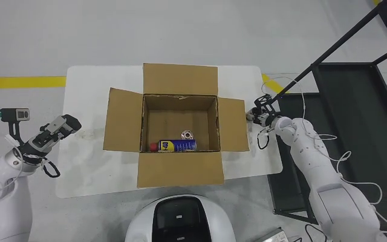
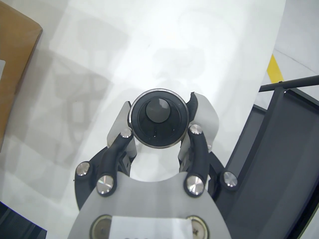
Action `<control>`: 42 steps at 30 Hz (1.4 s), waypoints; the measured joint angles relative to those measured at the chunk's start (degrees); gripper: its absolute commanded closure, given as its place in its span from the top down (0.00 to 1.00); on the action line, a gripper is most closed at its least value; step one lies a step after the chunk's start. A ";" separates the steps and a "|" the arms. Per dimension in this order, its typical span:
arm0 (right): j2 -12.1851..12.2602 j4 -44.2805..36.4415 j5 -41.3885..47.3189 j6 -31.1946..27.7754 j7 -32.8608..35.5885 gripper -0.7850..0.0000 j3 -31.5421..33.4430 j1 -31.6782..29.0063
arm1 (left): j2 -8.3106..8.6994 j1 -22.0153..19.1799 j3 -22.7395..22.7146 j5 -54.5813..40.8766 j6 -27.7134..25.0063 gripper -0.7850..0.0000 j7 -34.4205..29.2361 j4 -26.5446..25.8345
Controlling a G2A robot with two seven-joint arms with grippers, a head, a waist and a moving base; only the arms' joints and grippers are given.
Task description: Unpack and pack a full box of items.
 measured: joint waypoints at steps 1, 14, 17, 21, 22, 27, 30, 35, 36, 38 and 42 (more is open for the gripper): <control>0.28 -0.68 -0.34 0.04 -0.68 0.00 0.46 -0.36 | 0.00 0.00 0.00 0.00 0.00 1.00 0.00 0.00; 5.42 -34.23 -2.98 4.17 -3.62 0.00 14.96 -19.54 | 0.00 0.00 0.00 0.00 0.00 1.00 0.00 0.00; 5.96 -45.00 -2.11 2.08 -1.78 0.00 17.46 -24.99 | 0.00 0.00 0.00 0.00 0.00 1.00 0.00 0.00; 6.24 -55.41 -0.59 -2.15 0.90 0.00 17.79 -28.60 | 0.00 0.00 0.00 0.00 0.00 1.00 0.00 0.00; 6.24 -57.72 -0.41 -3.25 1.97 0.00 17.13 -28.83 | 0.00 0.00 0.00 0.00 0.00 1.00 0.00 0.00; 5.84 -63.27 -0.57 -4.81 6.18 0.00 12.15 -27.52 | 0.00 0.00 0.00 0.00 0.00 1.00 0.00 0.00; 5.38 -63.82 -0.17 -4.78 8.50 0.00 8.28 -25.34 | 0.00 0.00 0.00 0.00 0.00 1.00 0.00 0.00; 4.60 -61.93 1.05 -4.39 10.77 0.00 3.12 -21.51 | 0.00 0.00 0.00 0.00 0.00 1.00 0.00 0.00; 4.57 -61.77 1.12 -4.39 10.81 0.00 2.95 -21.35 | 0.00 0.00 0.00 0.00 0.00 1.00 0.00 0.00; 4.57 -61.75 1.13 -4.39 10.80 0.00 2.98 -21.36 | 0.00 0.00 0.00 0.00 0.00 1.00 0.00 0.00; 4.58 -61.79 1.10 -4.39 10.77 0.00 3.03 -21.40 | 0.00 0.00 0.00 0.00 0.00 1.00 0.00 0.00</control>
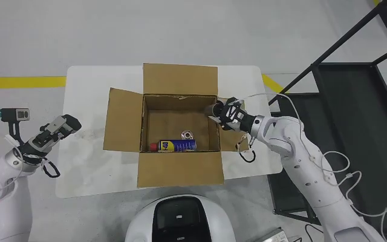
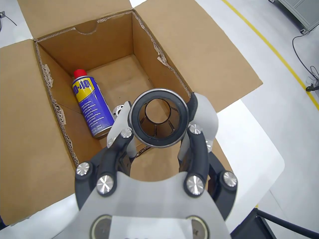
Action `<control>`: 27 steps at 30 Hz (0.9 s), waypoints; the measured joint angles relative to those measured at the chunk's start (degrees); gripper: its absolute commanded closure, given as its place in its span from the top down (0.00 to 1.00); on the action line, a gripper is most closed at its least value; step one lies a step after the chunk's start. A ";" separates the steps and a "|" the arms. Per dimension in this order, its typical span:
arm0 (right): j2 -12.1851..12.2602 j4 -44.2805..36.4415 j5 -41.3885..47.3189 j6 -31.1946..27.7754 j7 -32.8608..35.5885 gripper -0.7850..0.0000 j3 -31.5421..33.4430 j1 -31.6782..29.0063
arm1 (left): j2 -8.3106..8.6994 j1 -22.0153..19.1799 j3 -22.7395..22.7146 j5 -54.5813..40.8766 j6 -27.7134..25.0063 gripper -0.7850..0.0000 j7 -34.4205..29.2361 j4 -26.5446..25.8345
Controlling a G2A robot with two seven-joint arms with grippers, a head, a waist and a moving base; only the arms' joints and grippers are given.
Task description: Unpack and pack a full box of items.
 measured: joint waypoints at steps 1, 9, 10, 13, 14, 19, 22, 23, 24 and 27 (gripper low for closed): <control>0.00 0.00 0.00 0.00 0.00 0.00 0.00 0.00 | 0.00 0.00 0.00 0.00 0.00 1.00 0.00 0.00; 0.00 0.00 0.00 0.00 0.00 0.00 0.00 0.00 | 0.00 0.00 0.00 0.00 0.00 1.00 0.00 0.00; 0.00 -0.01 -0.02 0.01 -0.01 0.00 -0.02 0.00 | 0.00 0.00 0.00 0.00 0.00 1.00 0.00 0.00; -0.26 -0.67 -1.05 -0.37 0.86 0.00 -1.96 1.06 | 0.00 0.00 0.00 0.00 0.00 1.00 0.00 0.00; -0.47 -0.55 -0.91 -0.88 1.30 0.00 -3.15 2.02 | 0.00 0.00 0.00 0.00 0.00 1.00 0.00 0.00; -2.69 4.85 0.54 -2.74 4.57 0.00 -12.96 11.55 | 0.00 0.00 0.00 0.00 0.00 1.00 0.00 0.00; -4.67 10.39 1.45 -2.40 6.01 0.00 -19.30 18.25 | 0.00 0.00 0.00 0.00 0.00 1.00 0.00 0.00; -5.35 12.16 1.83 -2.18 6.33 0.00 -21.13 20.23 | 0.00 0.00 0.00 0.00 0.00 1.00 0.00 0.00; -6.05 13.98 2.18 -1.90 6.66 0.00 -22.92 22.17 | 0.00 0.00 0.00 0.00 0.00 1.00 0.00 0.00; -8.50 19.95 3.67 -1.51 7.39 0.00 -28.61 27.91 | 0.00 0.00 0.00 0.00 0.00 1.00 0.00 0.00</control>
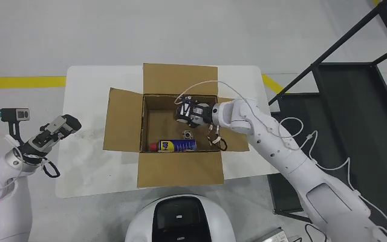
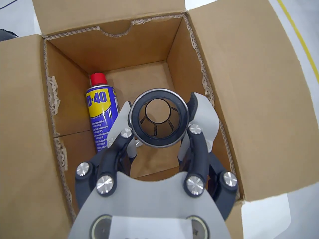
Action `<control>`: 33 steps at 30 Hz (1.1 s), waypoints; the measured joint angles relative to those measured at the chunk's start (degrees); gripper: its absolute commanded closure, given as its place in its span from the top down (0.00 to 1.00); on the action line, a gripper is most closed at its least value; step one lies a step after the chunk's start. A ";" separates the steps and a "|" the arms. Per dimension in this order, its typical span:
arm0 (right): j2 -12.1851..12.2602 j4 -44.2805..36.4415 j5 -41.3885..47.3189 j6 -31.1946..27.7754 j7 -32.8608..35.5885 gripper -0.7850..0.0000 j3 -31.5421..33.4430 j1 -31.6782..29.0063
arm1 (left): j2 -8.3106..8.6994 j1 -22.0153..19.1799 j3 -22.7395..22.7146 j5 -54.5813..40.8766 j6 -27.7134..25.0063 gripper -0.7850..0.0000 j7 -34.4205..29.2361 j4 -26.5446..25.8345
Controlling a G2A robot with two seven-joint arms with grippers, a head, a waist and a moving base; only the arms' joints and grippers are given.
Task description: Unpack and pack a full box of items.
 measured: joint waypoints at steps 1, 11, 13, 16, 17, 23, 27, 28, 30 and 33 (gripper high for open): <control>-1.00 2.35 0.54 0.01 0.12 0.00 -2.11 1.91 | 0.00 0.00 0.00 0.00 0.00 1.00 0.00 0.00; -8.39 20.26 1.44 0.89 -2.76 0.00 -14.20 9.84 | 0.00 0.00 0.00 0.00 0.00 1.00 0.00 0.00; -9.63 23.20 0.95 1.04 -3.68 0.00 -15.63 10.65 | 0.00 0.00 0.00 0.00 0.00 1.00 0.00 0.00; -11.17 26.63 0.28 0.96 -5.58 0.04 -17.05 11.61 | 0.00 0.00 0.00 0.00 0.00 1.00 0.00 0.00; -11.57 27.52 0.03 0.86 -6.12 0.12 -17.38 11.88 | 0.00 0.00 0.00 0.00 0.00 1.00 0.00 0.00; -13.84 32.14 -1.90 0.71 -9.09 0.95 -19.00 13.32 | 0.00 0.00 0.00 0.00 0.00 1.00 0.00 0.00; -14.84 33.77 -2.07 -0.51 -9.92 1.00 -19.31 13.96 | 0.00 0.00 0.00 0.00 0.00 1.00 0.00 0.00; -14.95 33.84 -1.80 -1.47 -10.44 1.00 -19.12 14.09 | 0.00 0.00 0.00 0.00 0.00 1.00 0.00 0.00; -14.87 33.67 -0.94 -3.54 -11.52 1.00 -18.50 14.17 | 0.00 0.00 0.00 0.00 0.00 1.00 0.00 0.00; -14.09 32.27 -0.42 -6.75 -13.16 1.00 -16.93 14.13 | 0.00 0.00 0.00 0.00 0.00 1.00 0.00 0.00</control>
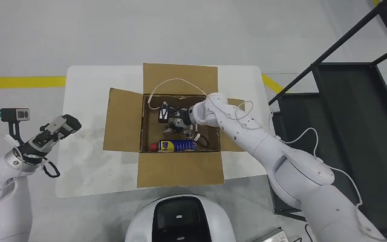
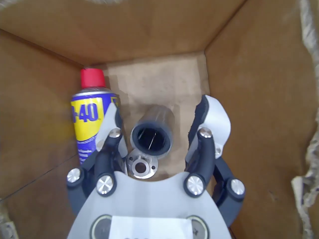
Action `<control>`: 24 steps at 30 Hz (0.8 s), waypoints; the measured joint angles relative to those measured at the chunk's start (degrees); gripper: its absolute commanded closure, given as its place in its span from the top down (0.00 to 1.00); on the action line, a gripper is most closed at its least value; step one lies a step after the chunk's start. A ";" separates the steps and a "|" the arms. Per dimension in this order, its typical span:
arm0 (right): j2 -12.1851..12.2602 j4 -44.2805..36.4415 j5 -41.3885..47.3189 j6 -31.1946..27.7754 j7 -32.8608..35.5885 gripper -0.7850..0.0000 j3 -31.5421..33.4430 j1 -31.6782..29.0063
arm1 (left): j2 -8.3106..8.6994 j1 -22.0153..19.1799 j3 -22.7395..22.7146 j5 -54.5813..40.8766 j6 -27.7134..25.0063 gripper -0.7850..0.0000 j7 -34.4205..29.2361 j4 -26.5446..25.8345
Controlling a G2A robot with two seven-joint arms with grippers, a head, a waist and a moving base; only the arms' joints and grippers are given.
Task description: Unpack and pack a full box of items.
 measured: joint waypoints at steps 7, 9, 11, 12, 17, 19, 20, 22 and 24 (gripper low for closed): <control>4.82 -10.29 -0.52 -5.24 -2.53 1.00 7.47 -4.10 | 0.00 0.00 0.00 0.00 0.00 1.00 0.00 0.00; 6.58 -14.20 -0.09 -6.87 -2.51 1.00 10.54 -6.31 | 0.00 0.00 0.00 0.00 0.00 1.00 0.00 0.00; 8.77 -19.20 0.95 -9.23 -1.64 1.00 14.65 -9.57 | 0.00 0.00 0.00 0.00 0.00 1.00 0.00 0.00; 9.71 -21.37 1.65 -10.24 -0.99 1.00 16.53 -11.19 | 0.00 0.00 0.00 0.00 0.00 1.00 0.00 0.00; 14.56 -33.30 9.83 -12.30 5.54 1.00 26.29 -21.91 | 0.01 0.14 0.45 0.80 0.59 1.00 0.70 -0.42; 16.35 -36.75 15.56 -12.24 9.53 1.00 29.80 -26.06 | 0.07 -0.07 1.52 2.49 1.36 1.00 1.46 -0.67; 17.06 -37.87 18.18 -12.20 11.41 1.00 31.28 -27.63 | 0.11 -0.39 2.08 3.25 1.54 1.00 1.55 -0.49; 18.54 -39.90 24.30 -11.10 15.80 1.00 34.71 -30.92 | 0.18 -1.61 3.67 5.04 1.69 1.00 1.52 0.54; 19.55 -41.56 29.84 -9.38 19.24 1.00 37.16 -33.44 | 0.23 -3.11 5.25 6.86 1.45 1.00 1.69 2.03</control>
